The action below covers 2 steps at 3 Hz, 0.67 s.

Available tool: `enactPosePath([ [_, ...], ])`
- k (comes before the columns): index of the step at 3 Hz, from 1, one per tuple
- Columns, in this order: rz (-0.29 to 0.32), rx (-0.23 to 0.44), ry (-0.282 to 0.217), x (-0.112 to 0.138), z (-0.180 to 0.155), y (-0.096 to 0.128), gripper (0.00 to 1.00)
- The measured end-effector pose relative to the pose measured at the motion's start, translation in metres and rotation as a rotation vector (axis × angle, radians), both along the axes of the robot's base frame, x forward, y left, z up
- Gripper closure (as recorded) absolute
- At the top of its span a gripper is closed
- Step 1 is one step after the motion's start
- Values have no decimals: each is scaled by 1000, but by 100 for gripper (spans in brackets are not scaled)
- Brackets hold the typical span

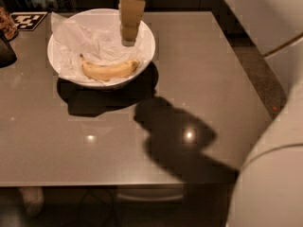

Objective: Pick banana from white bowl

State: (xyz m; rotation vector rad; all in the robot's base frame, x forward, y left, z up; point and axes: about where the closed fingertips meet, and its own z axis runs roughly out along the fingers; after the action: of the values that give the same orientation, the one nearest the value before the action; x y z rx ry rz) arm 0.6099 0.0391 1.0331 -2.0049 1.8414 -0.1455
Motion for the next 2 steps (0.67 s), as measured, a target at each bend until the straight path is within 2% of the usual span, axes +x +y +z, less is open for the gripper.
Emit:
enactPosePath([
  [1,42,-16,57,5,-23,25,24],
  [2,53,-28,117,15,-51,38,26],
])
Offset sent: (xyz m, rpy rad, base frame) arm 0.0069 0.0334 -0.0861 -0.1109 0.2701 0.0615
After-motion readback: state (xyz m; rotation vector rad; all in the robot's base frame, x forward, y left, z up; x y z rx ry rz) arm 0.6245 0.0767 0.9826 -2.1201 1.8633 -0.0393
